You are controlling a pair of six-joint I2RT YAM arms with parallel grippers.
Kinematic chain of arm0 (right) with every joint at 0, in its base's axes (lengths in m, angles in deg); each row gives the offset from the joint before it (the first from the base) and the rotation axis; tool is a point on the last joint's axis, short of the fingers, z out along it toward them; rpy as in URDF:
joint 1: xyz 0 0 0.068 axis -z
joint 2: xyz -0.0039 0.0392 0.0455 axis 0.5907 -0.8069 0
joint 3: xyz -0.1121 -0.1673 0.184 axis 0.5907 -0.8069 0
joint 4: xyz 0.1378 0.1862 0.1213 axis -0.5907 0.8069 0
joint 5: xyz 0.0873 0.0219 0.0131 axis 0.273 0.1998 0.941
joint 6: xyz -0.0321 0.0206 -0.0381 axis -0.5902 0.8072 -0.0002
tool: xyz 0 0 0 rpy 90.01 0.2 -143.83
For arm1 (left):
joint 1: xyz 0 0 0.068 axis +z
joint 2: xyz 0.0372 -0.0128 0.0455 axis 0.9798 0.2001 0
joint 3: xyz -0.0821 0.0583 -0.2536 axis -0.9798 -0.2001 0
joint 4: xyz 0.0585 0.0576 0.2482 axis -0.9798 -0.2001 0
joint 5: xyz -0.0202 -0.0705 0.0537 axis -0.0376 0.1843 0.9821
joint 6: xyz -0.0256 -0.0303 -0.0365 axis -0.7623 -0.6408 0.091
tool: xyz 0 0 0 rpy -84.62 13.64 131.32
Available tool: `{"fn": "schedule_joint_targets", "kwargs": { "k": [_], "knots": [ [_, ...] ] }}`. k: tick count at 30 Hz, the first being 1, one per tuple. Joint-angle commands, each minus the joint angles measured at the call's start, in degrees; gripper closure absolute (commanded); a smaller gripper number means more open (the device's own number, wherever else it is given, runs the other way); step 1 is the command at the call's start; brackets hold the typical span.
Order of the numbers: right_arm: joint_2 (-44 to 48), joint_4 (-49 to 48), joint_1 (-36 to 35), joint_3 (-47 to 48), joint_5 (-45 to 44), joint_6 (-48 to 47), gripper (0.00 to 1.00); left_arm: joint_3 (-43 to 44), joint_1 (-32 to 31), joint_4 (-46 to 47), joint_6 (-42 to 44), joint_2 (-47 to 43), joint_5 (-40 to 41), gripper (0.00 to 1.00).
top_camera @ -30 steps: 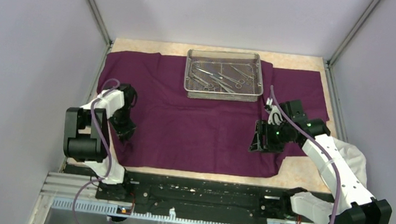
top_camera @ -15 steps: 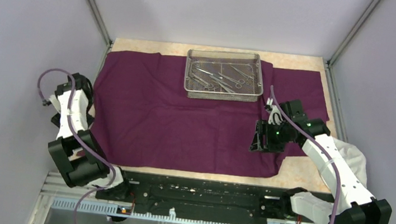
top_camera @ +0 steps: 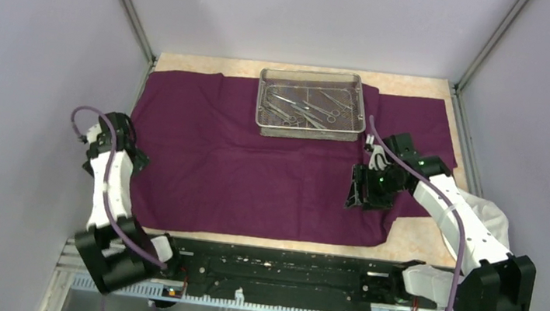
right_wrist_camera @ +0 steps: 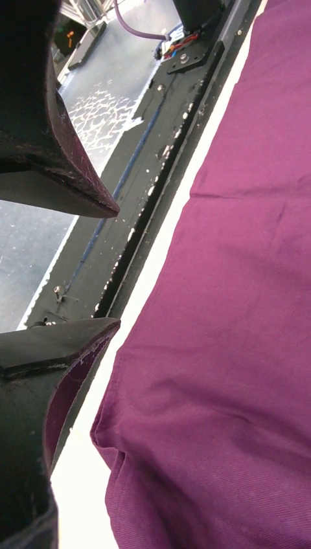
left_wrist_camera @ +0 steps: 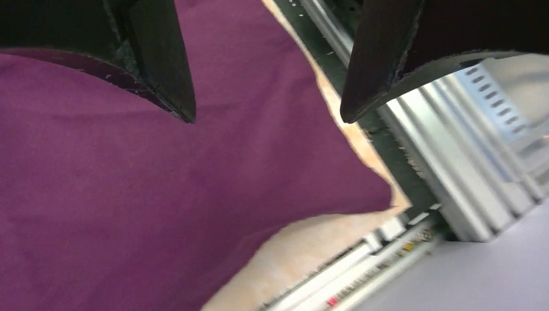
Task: Open and lay out the surgical kit
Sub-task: Open the surgical kit at the center of the board, then smooth out the surgical kit at the center of the board.
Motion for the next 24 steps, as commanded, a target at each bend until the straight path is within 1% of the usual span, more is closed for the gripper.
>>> {"fn": "schedule_joint_targets", "kwargs": {
  "k": [1,2,4,6,8,9,10,12,13,15,17,18,20,22,23,24],
  "knots": [
    [-1.68,-0.97,-0.53,3.30,1.56,-0.15,0.42,1.19,-0.13,6.09,2.94,10.74,-3.78,0.05],
    [-1.93,-0.87,-0.51,3.42,1.65,-0.12,0.42,1.69,-0.17,6.51,4.75,12.88,-3.50,0.02],
    [-2.61,-0.57,-0.52,4.00,1.69,-0.13,0.42,2.92,-0.17,7.12,7.78,16.31,-3.35,0.01],
    [-3.11,-0.53,-0.53,4.47,1.95,-0.14,0.42,4.45,-0.30,5.90,8.62,19.51,0.40,0.01],
    [-3.84,-0.54,-0.53,4.58,2.22,-0.15,0.42,5.12,-0.53,5.57,9.22,21.02,5.95,0.01],
    [-4.12,-0.50,-0.53,4.67,2.28,-0.17,0.43,5.14,-0.48,6.23,10.07,21.31,7.28,0.01],
    [-4.38,-0.62,-0.51,4.77,2.36,-0.09,0.43,5.19,-0.42,6.94,10.79,21.36,8.31,0.02],
    [-4.99,-0.76,-0.53,4.98,2.64,0.00,0.43,5.00,-0.43,9.76,12.77,21.43,8.46,0.07],
    [-5.34,-0.82,-0.52,5.17,2.75,0.02,0.43,5.02,-0.43,11.24,14.04,21.50,7.43,0.09],
    [-5.81,-0.85,-0.53,5.72,2.53,-0.01,0.43,5.37,-0.38,14.05,18.71,22.59,3.39,0.10],
    [-6.00,-0.93,-0.53,5.87,2.32,0.07,0.43,6.24,0.01,15.76,22.13,24.93,-2.37,0.03],
    [-5.93,-0.87,-0.49,5.92,2.21,0.13,0.43,7.56,0.47,15.38,23.26,26.42,-5.85,0.01],
    [-5.90,-0.70,-0.53,5.93,2.06,0.10,0.43,9.66,1.89,14.22,23.82,29.43,-13.06,0.01],
    [-5.81,-0.44,-0.53,5.84,1.87,0.12,0.43,10.99,3.85,13.09,22.87,31.56,-17.36,0.02],
    [-5.70,-0.46,-0.53,5.82,1.79,0.14,0.43,11.18,4.56,12.91,22.34,32.31,-18.47,0.04],
    [-5.62,-0.45,-0.53,5.84,1.73,0.18,0.43,11.22,5.18,12.64,21.88,33.15,-19.23,0.09]
  ]
}}
